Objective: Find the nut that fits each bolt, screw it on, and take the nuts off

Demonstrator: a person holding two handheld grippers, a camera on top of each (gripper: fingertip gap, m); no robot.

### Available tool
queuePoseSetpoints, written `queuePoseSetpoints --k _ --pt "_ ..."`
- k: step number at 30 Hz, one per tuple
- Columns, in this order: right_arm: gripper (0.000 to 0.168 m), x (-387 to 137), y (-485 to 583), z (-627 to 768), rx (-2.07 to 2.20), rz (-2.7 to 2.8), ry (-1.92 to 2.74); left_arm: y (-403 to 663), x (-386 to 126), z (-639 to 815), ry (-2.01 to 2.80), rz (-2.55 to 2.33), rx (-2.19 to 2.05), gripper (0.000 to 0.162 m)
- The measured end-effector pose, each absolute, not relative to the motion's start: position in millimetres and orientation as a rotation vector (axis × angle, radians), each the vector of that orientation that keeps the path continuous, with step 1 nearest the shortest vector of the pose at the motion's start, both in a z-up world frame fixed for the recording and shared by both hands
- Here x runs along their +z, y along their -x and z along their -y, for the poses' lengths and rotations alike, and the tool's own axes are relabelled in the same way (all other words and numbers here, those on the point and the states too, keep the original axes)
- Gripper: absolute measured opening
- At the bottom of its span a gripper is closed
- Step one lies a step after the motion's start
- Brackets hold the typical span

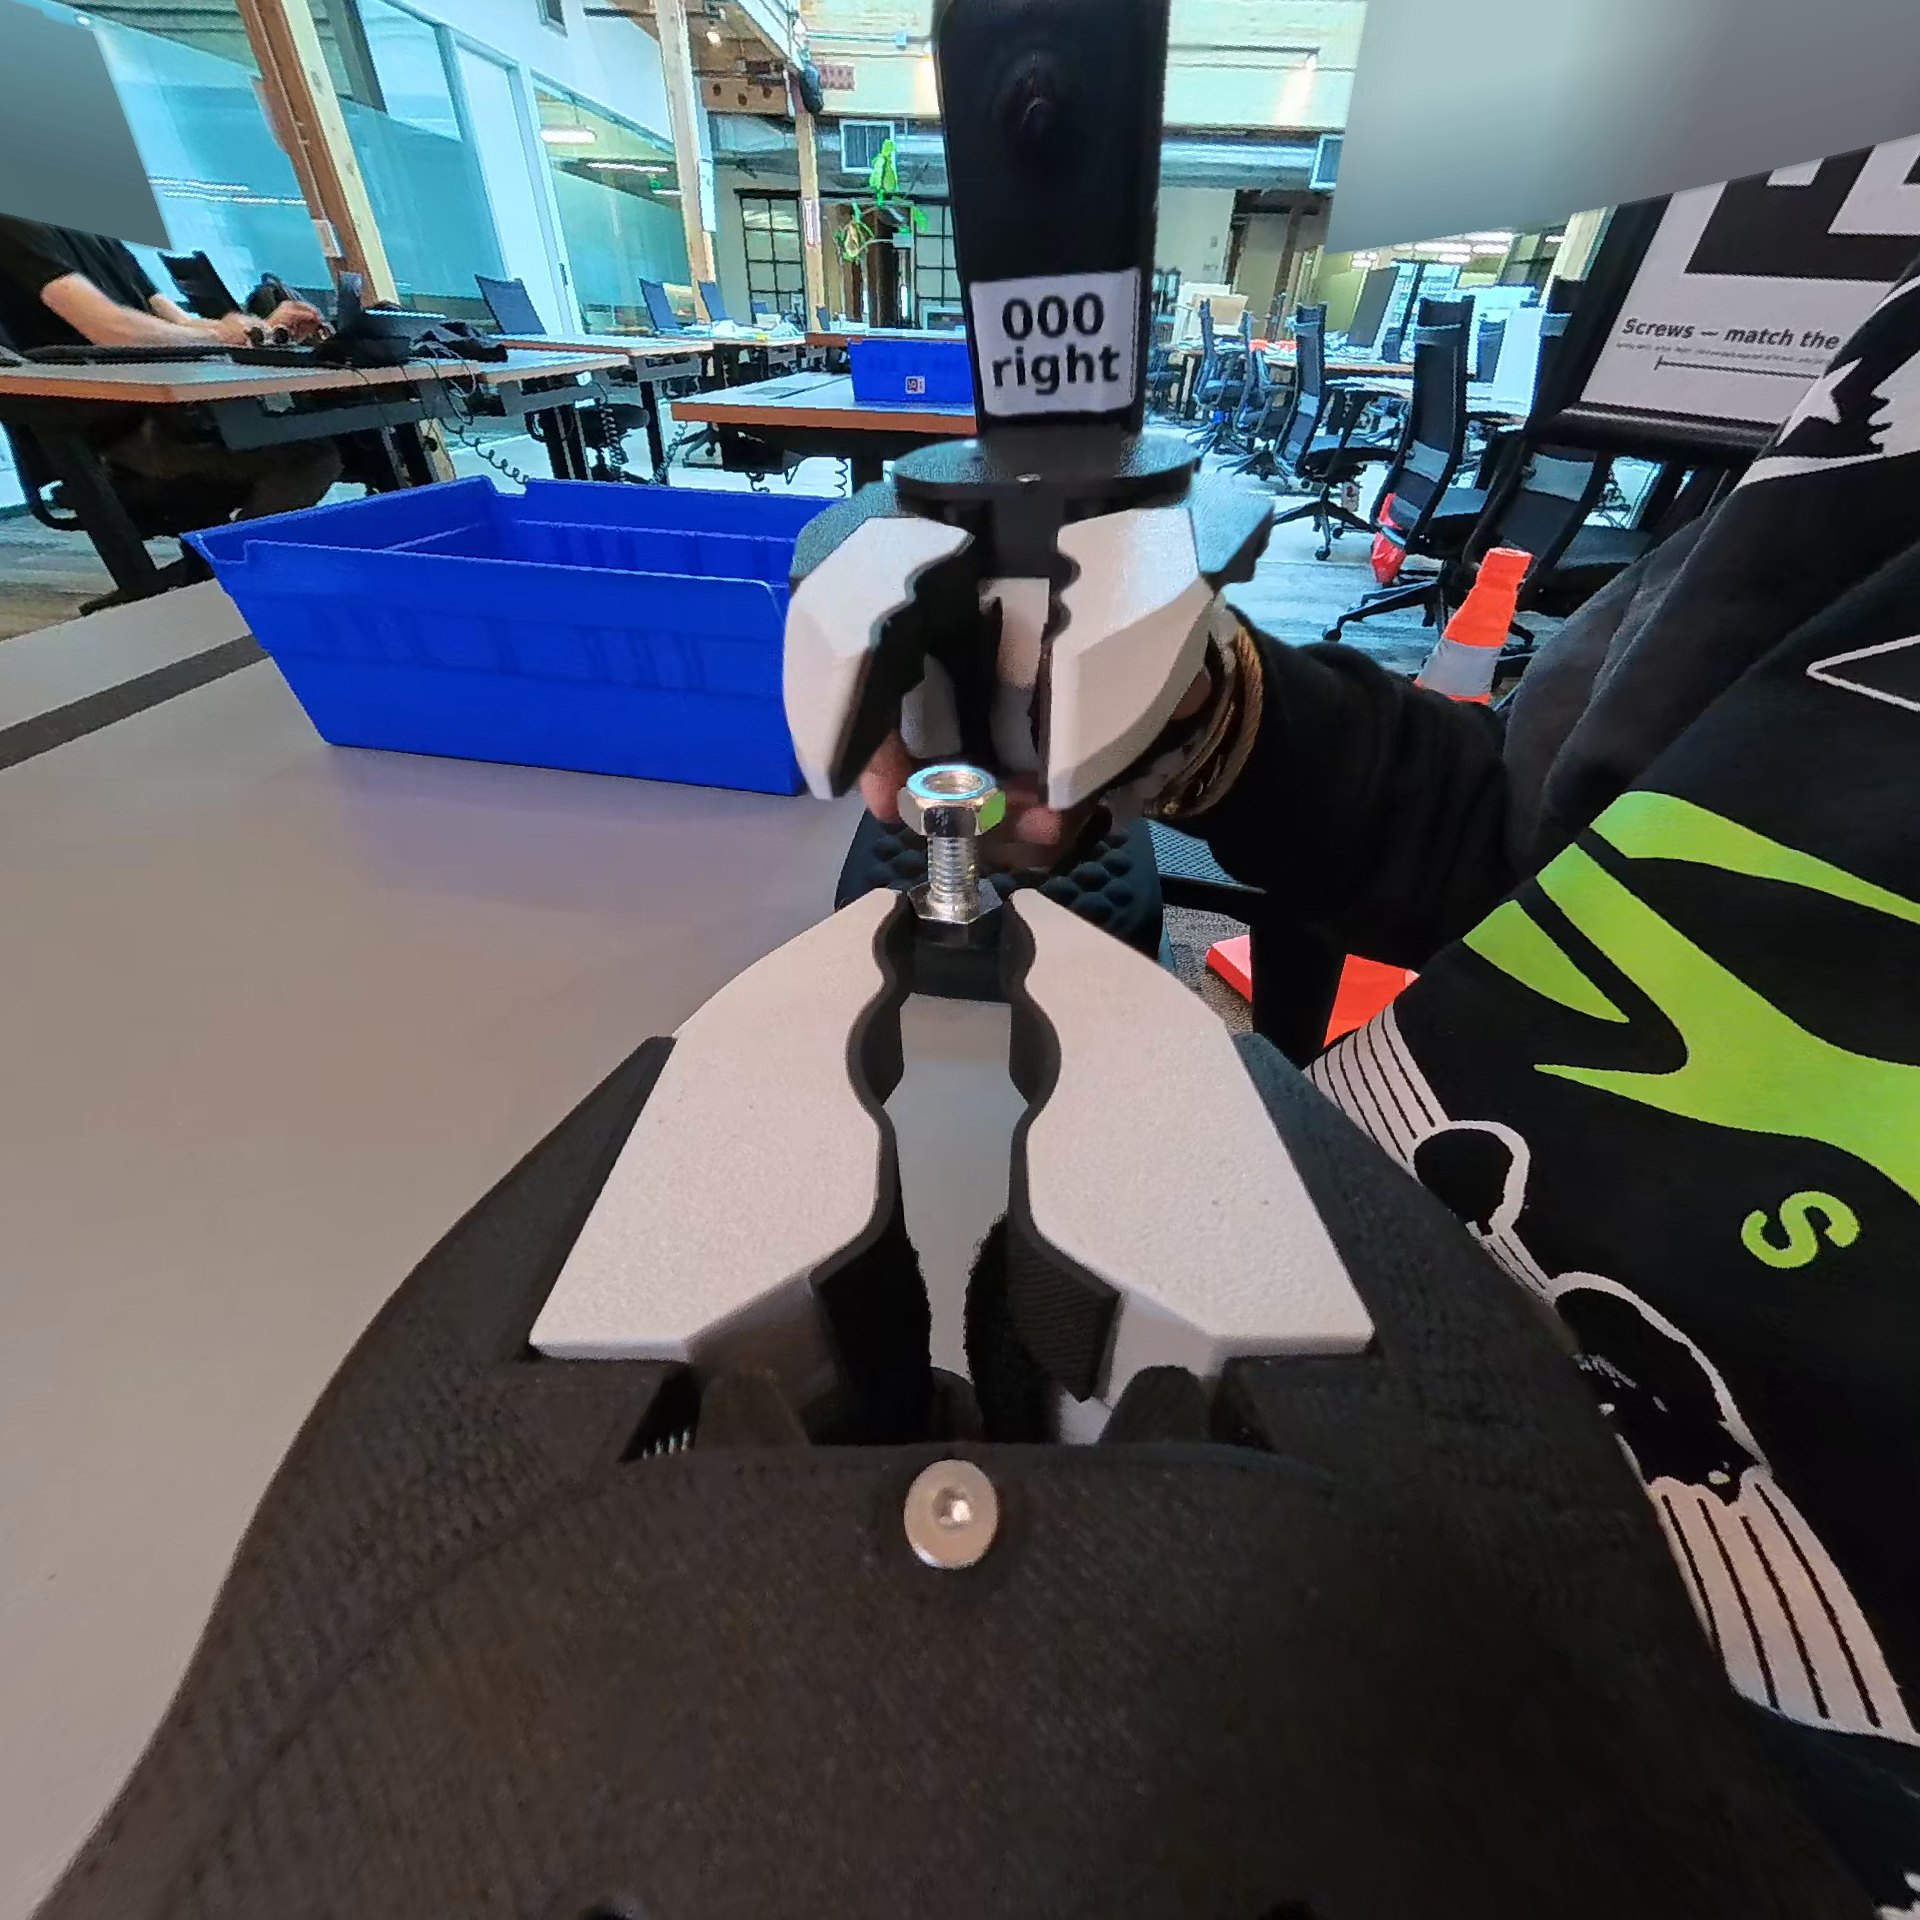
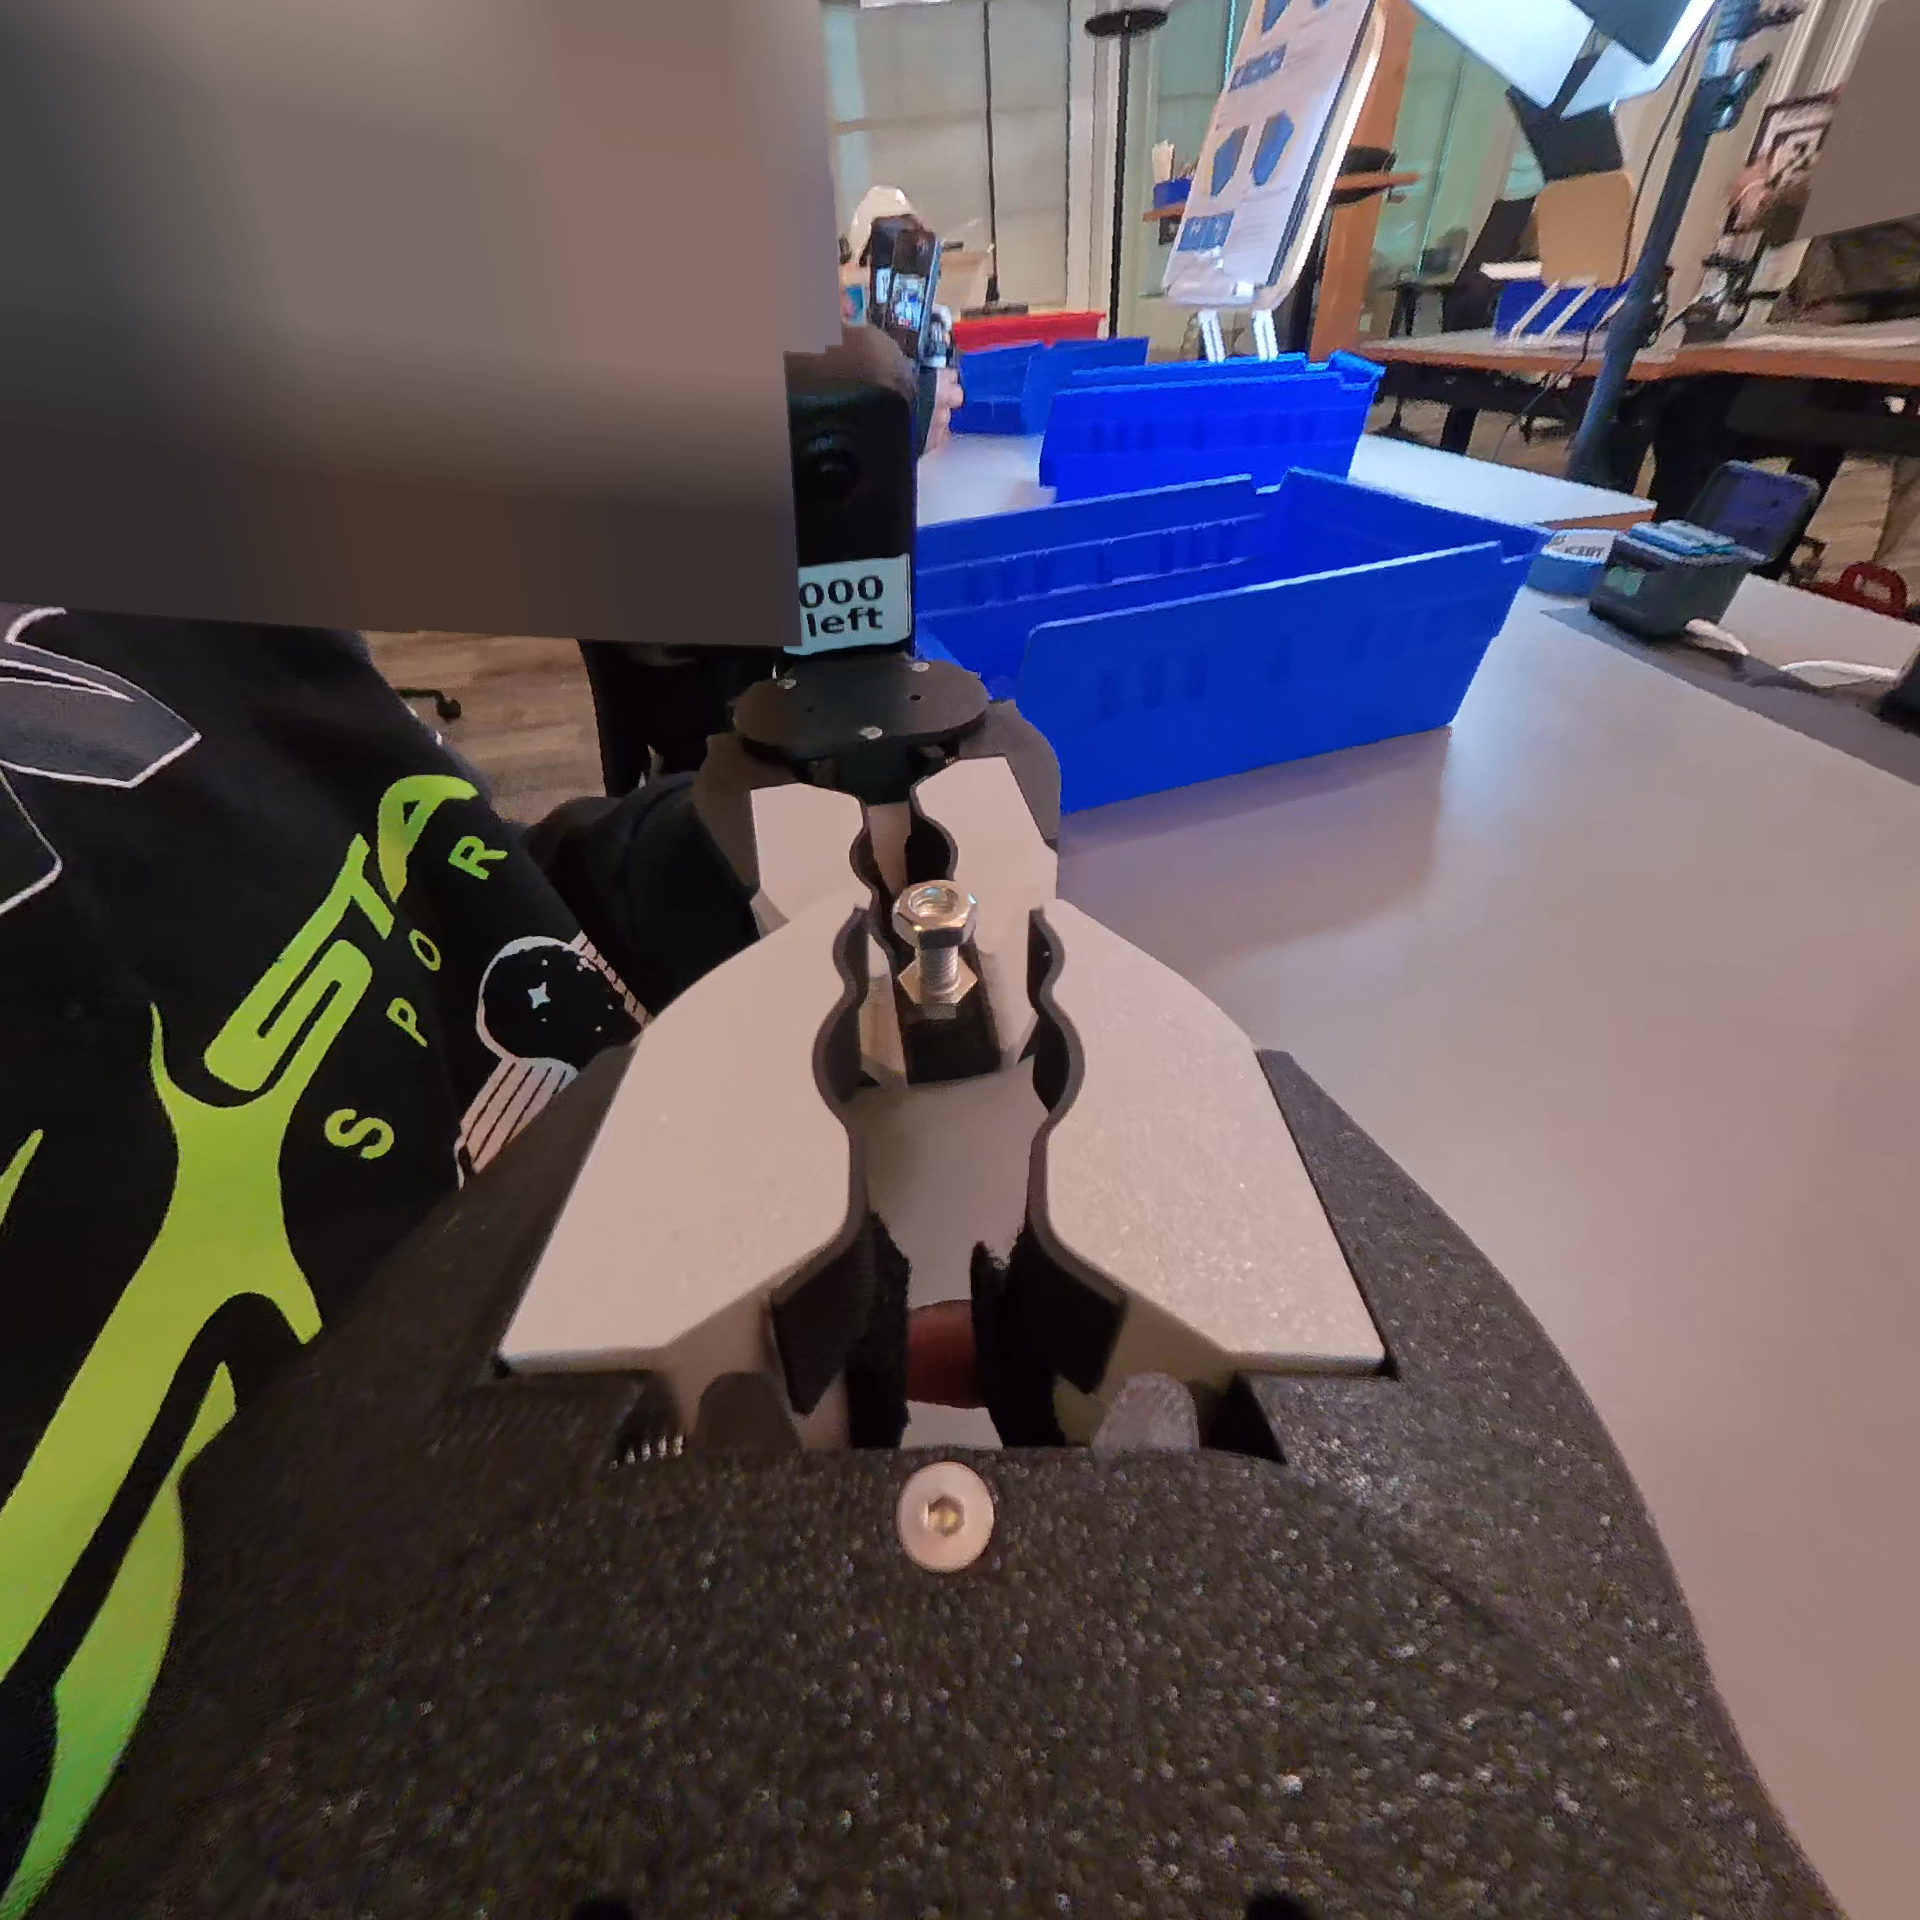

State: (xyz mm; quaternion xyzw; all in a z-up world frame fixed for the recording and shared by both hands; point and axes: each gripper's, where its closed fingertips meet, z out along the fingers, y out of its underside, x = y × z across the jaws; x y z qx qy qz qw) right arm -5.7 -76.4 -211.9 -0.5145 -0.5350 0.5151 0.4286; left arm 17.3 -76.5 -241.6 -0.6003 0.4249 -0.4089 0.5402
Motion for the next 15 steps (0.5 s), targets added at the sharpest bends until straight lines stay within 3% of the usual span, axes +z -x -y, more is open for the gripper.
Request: queuePoseSetpoints --k 4,15 --pt "0.016 -215.7 10.5 80.6 1.272 1.39 1.295 -17.9 -243.0 76.5 1.431 -1.019 -0.963 0.016" --pt "0.016 -209.5 5.1 104.5 1.323 1.534 1.089 -22.1 -237.7 101.5 1.358 -1.139 -1.16 0.015"
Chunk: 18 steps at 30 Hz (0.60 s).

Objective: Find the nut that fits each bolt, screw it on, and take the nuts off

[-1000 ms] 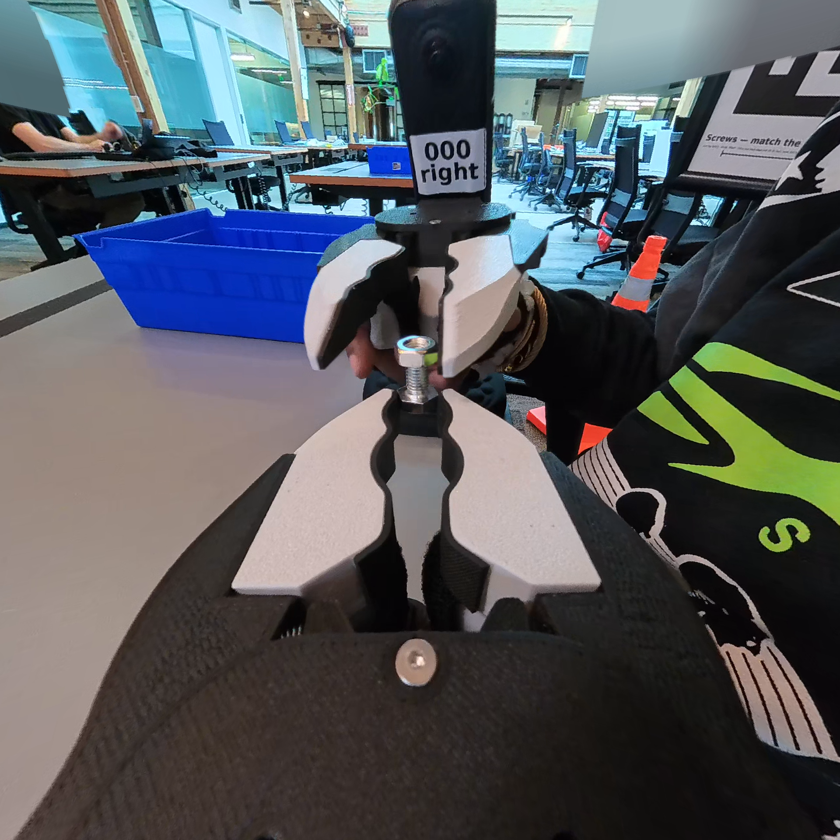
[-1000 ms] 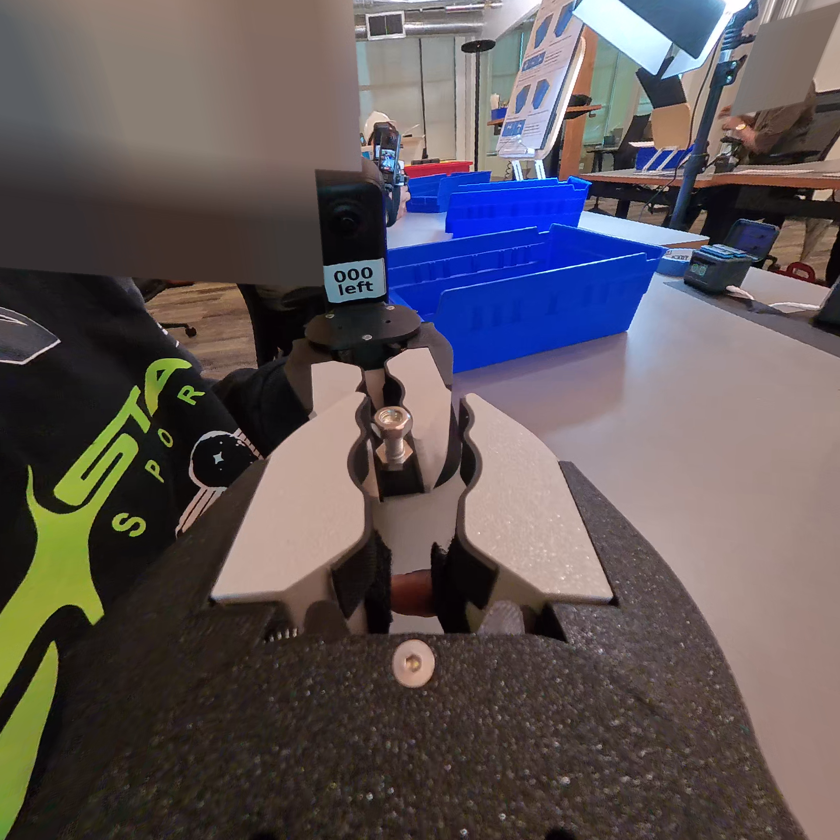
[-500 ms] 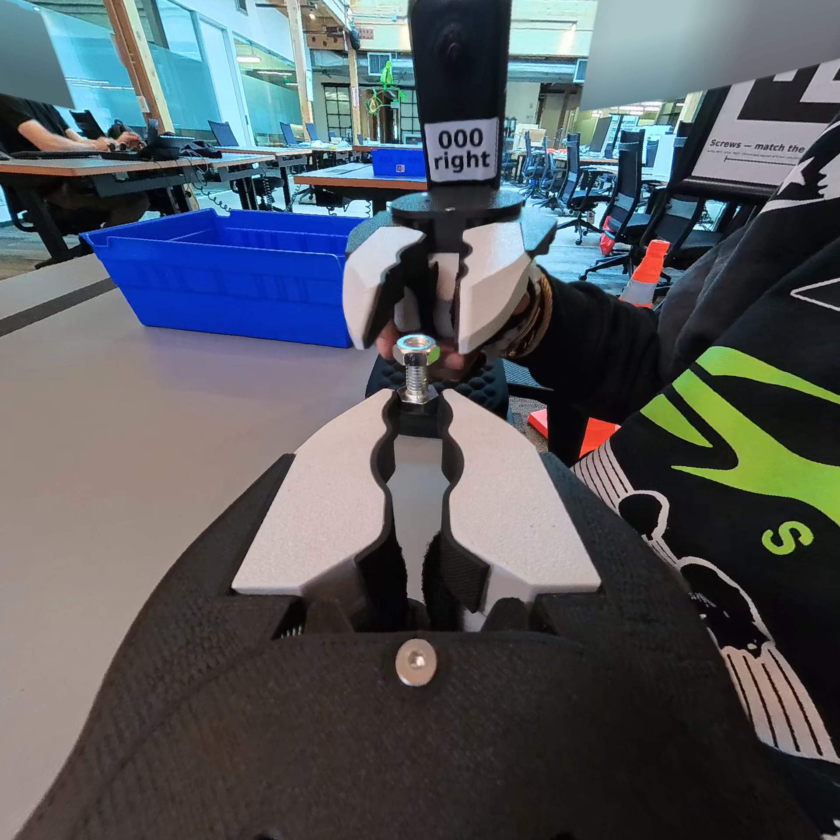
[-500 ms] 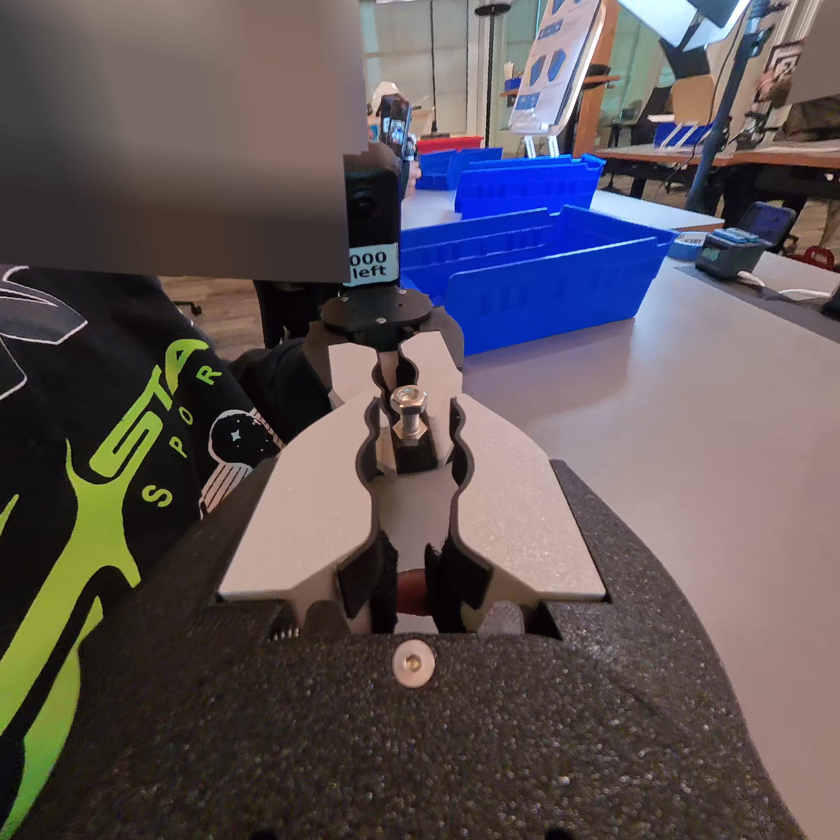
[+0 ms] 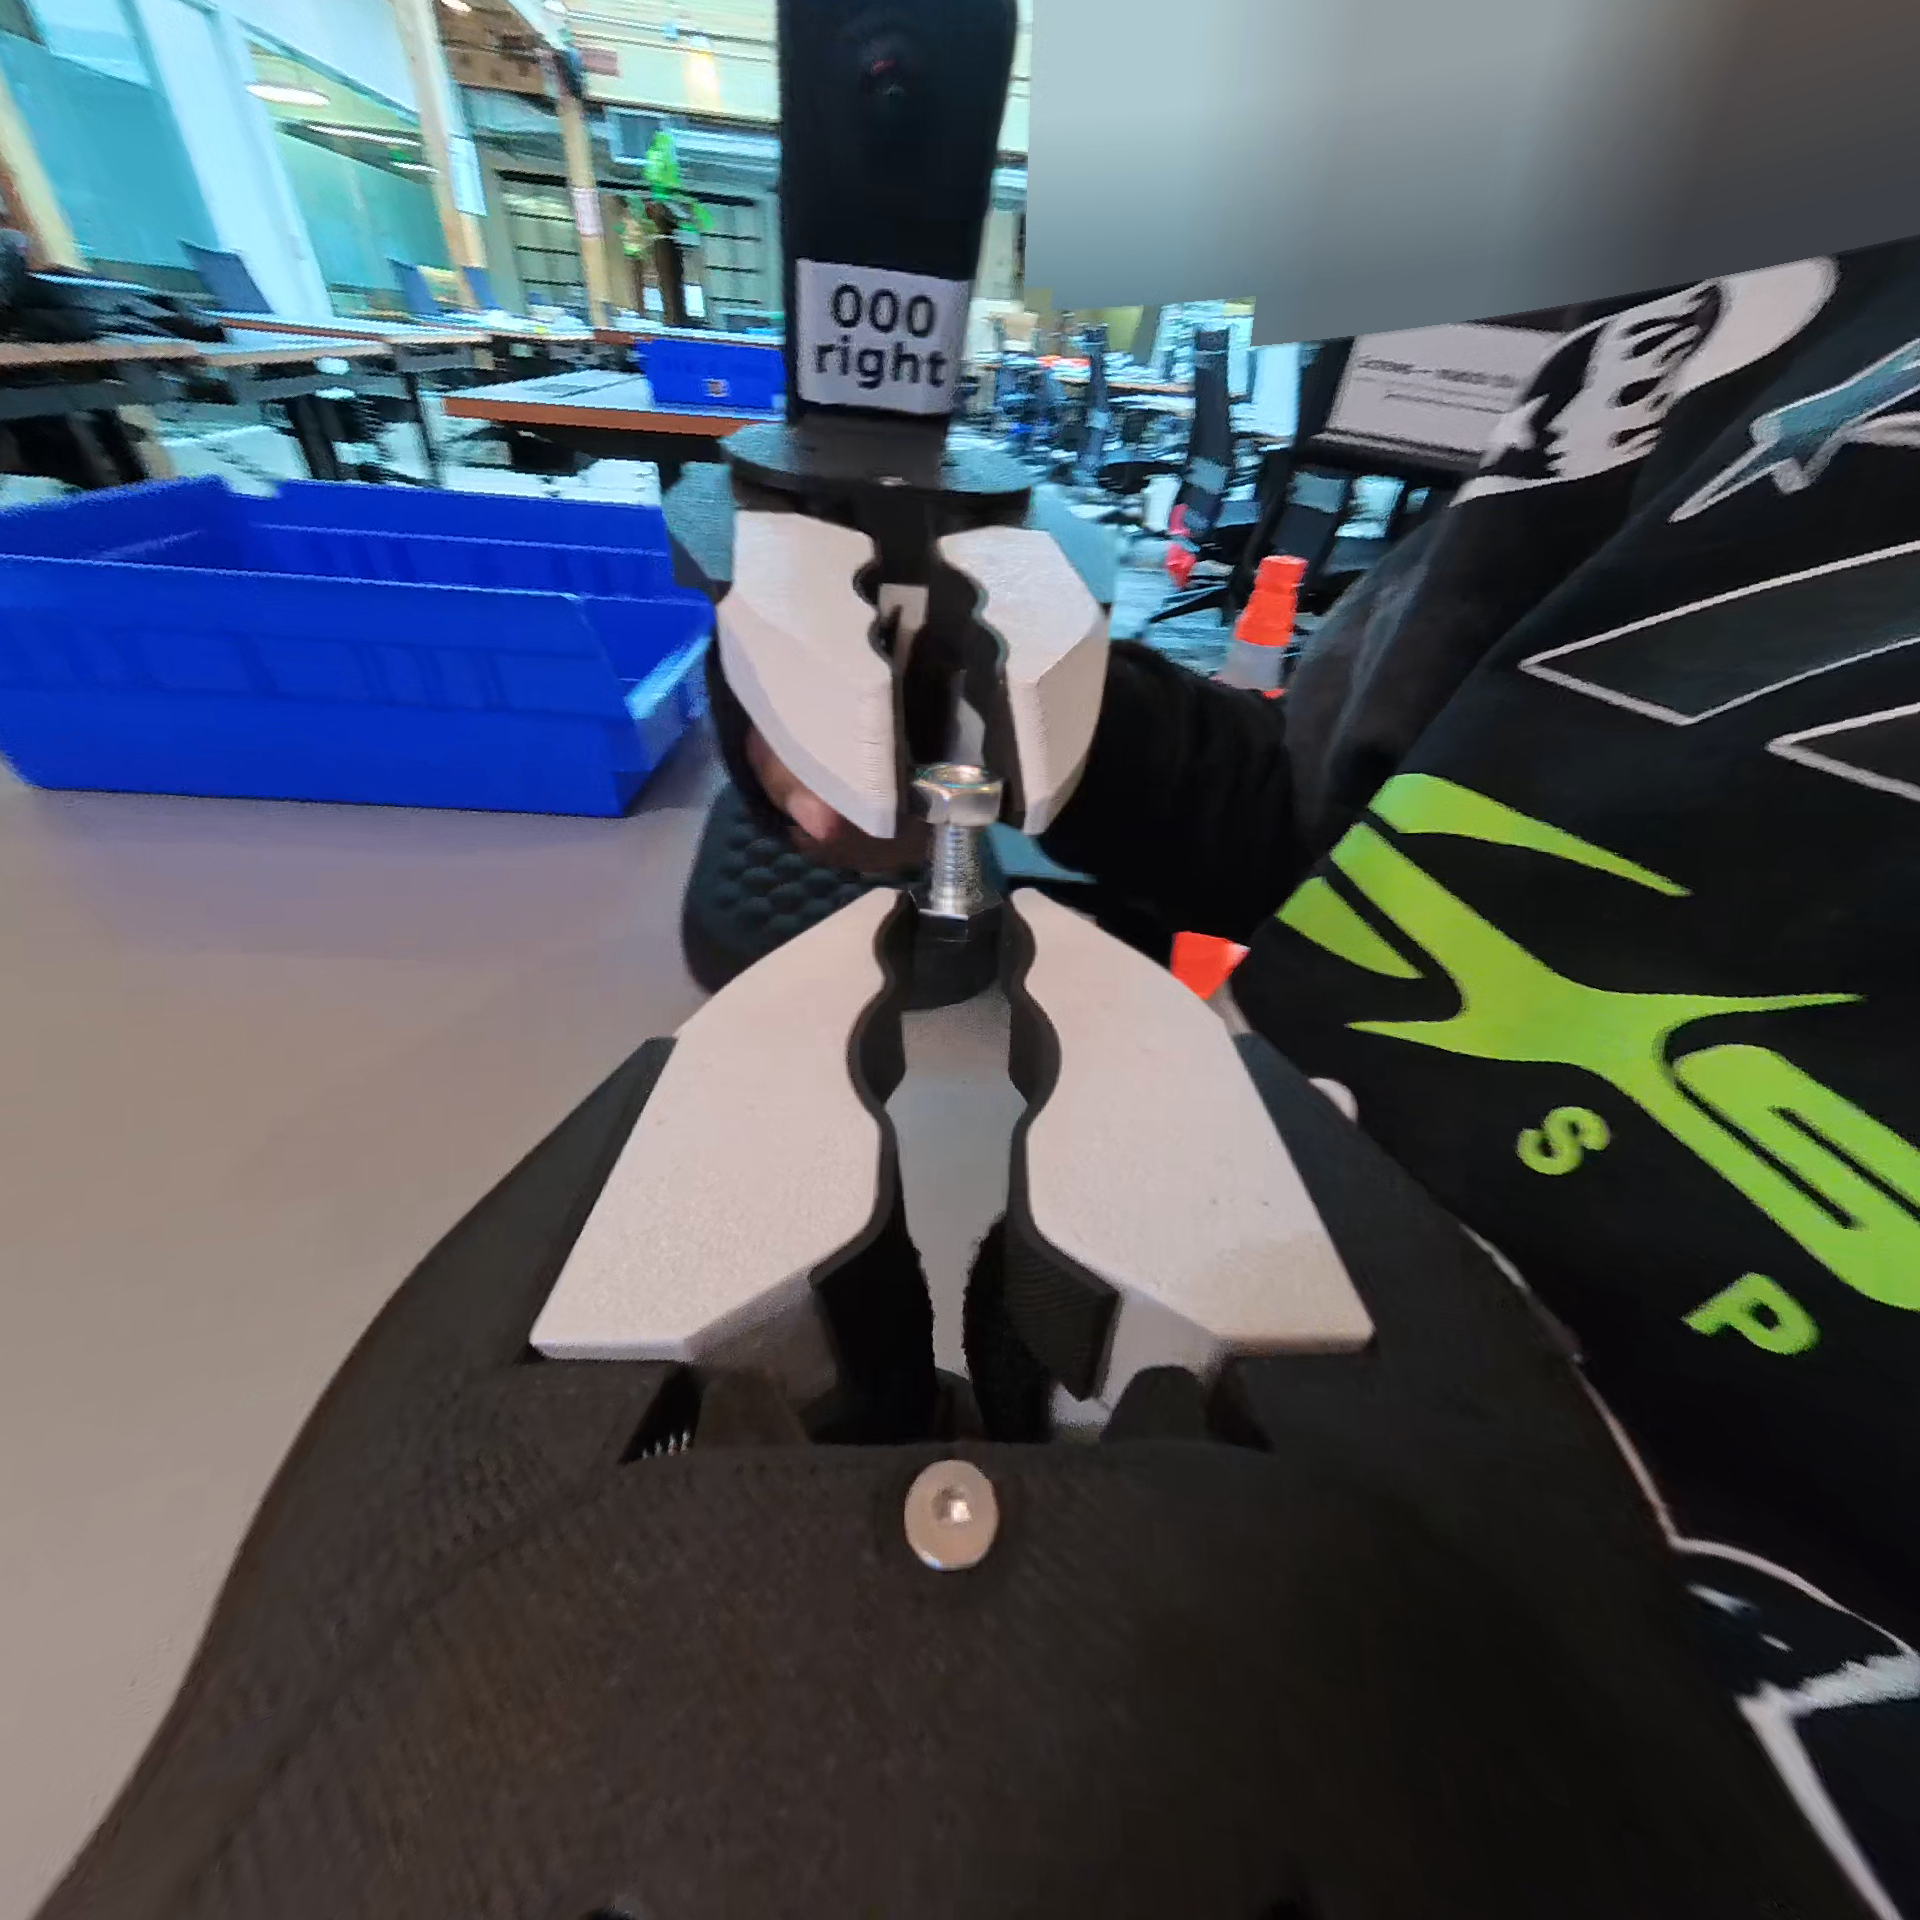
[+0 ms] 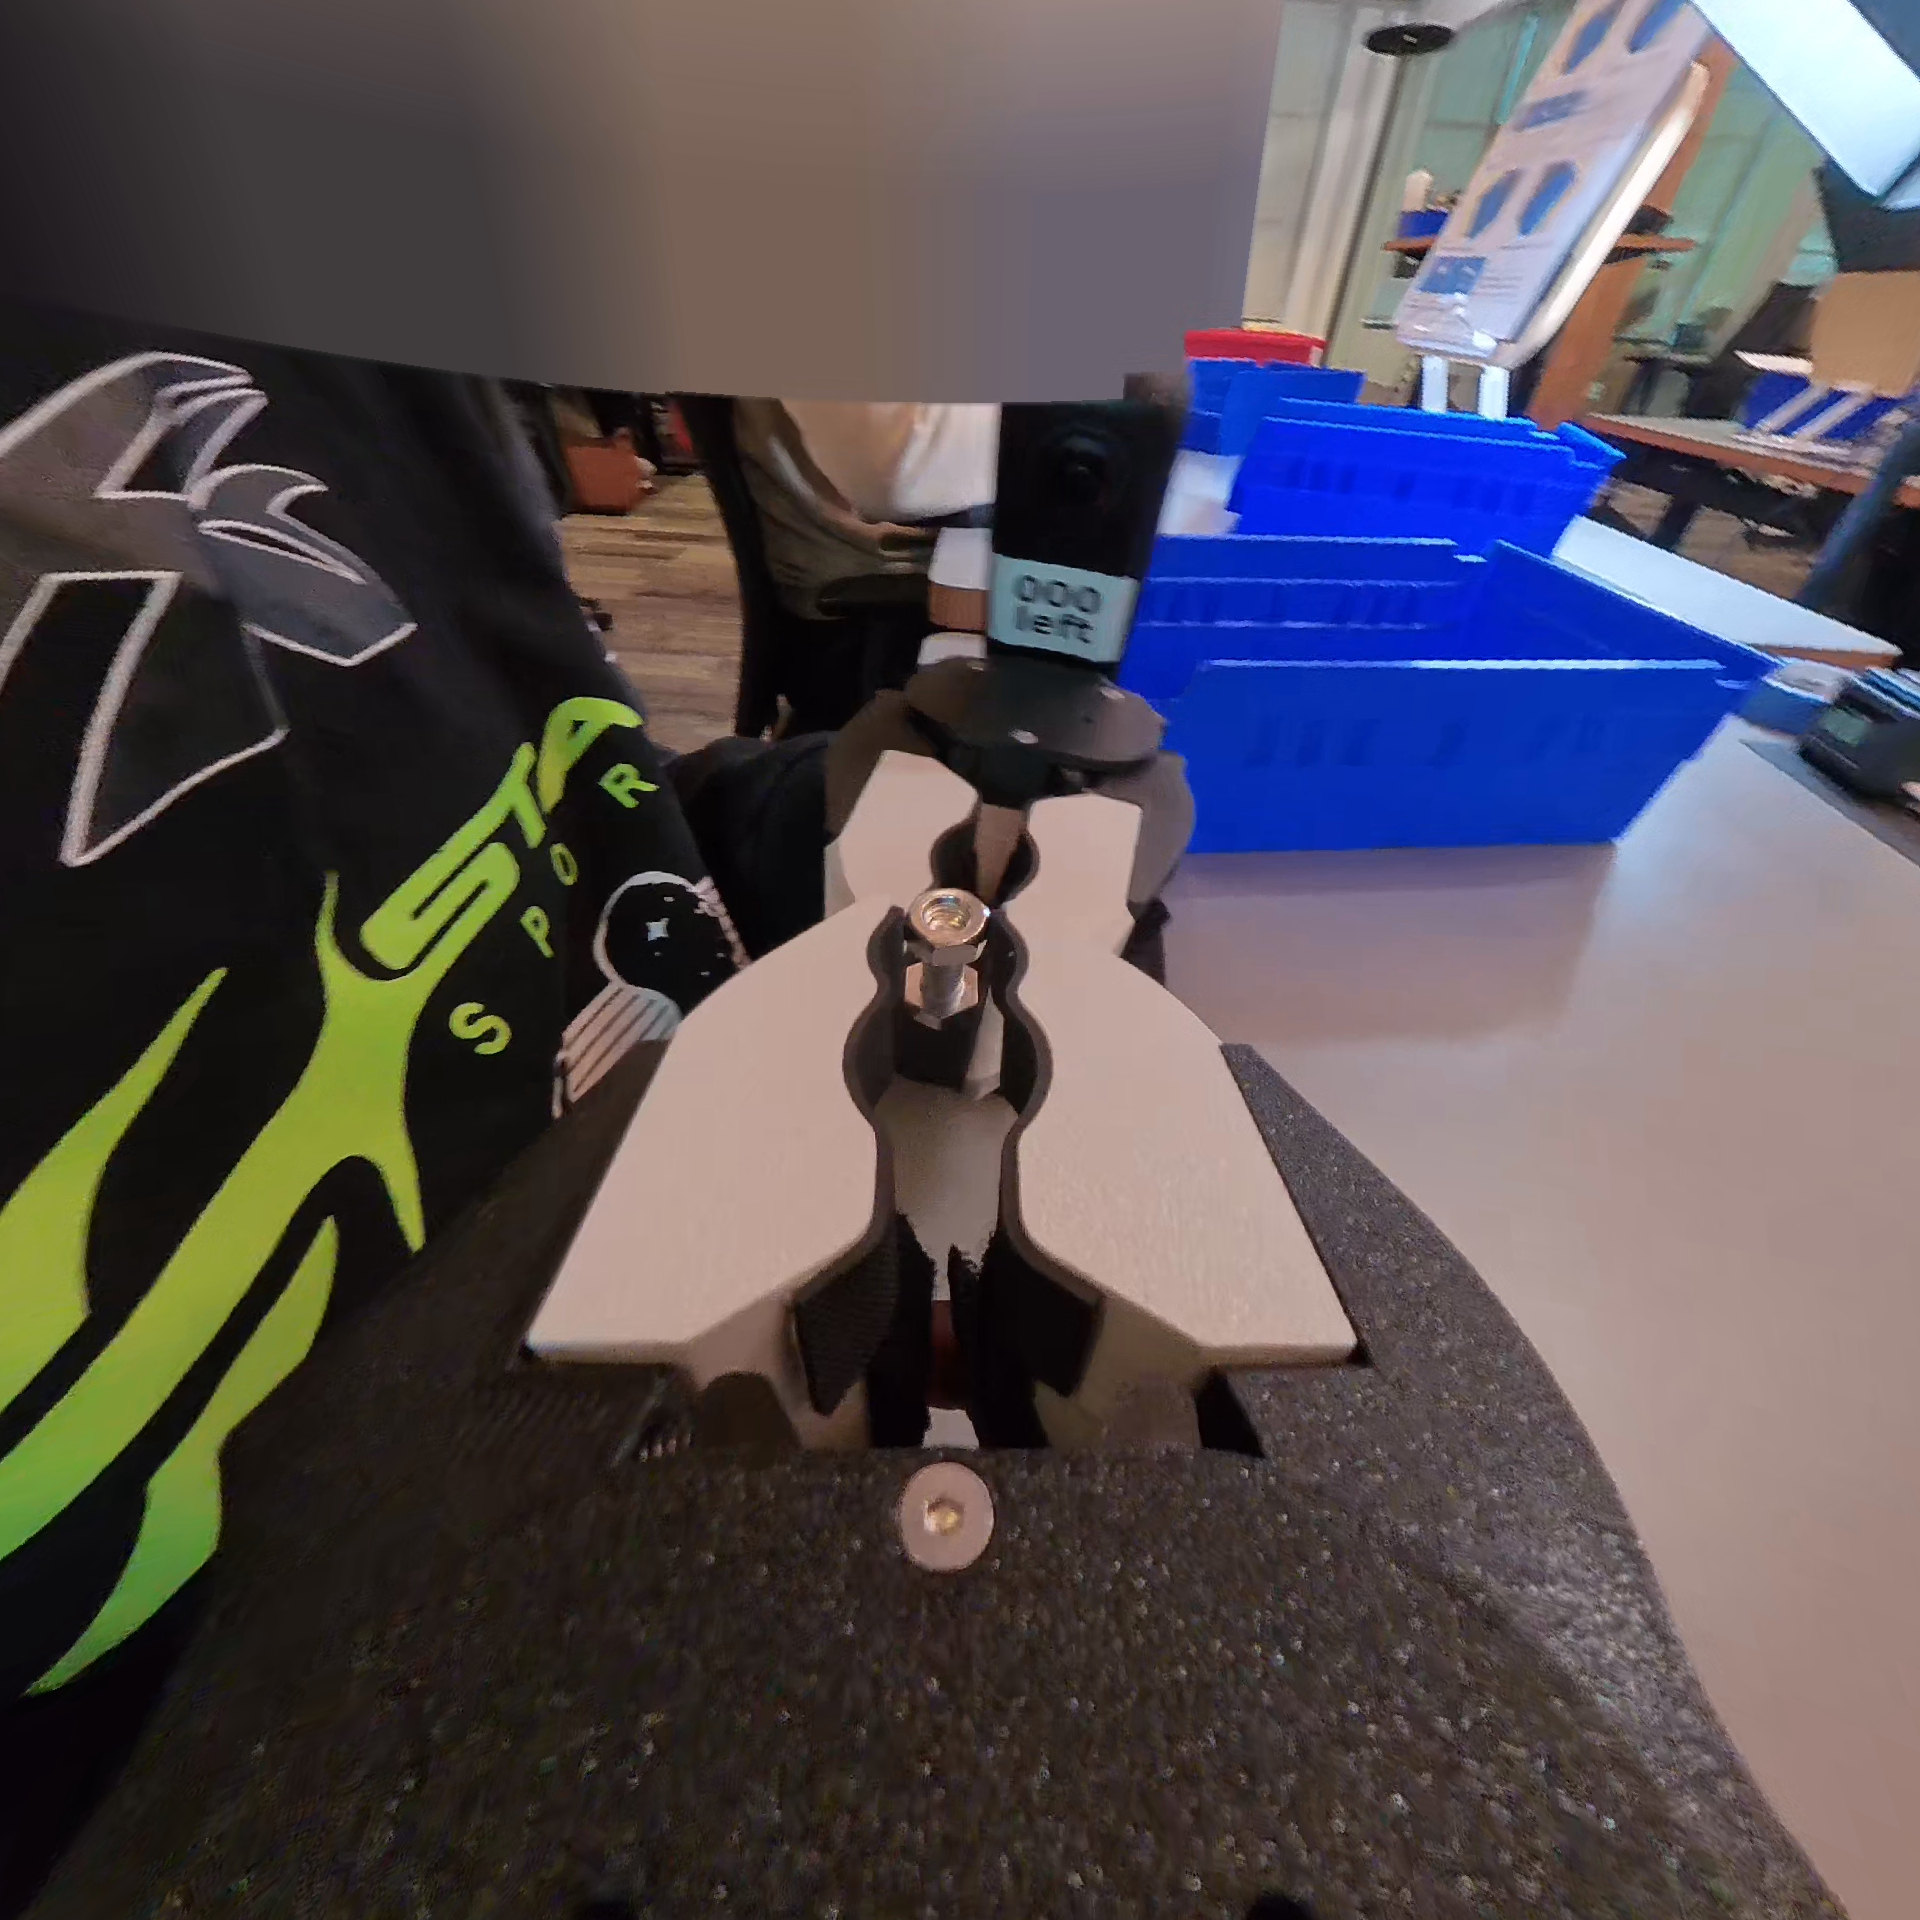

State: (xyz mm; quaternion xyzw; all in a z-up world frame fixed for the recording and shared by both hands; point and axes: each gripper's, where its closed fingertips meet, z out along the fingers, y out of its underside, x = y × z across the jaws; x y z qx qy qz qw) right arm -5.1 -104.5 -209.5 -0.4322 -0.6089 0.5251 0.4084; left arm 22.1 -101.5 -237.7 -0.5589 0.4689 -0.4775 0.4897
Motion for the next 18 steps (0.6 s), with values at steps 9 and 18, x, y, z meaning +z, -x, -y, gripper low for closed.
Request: queuePoseSetpoints --k 9,18 --pt "0.016 -192.3 -1.7 144.1 1.442 1.715 0.778 -21.7 -214.4 153.0 1.243 -1.218 -1.878 0.016" --pt "0.035 -185.7 5.8 113.0 1.374 1.553 0.915 -18.4 -211.3 122.4 1.275 -1.024 -1.692 0.015"
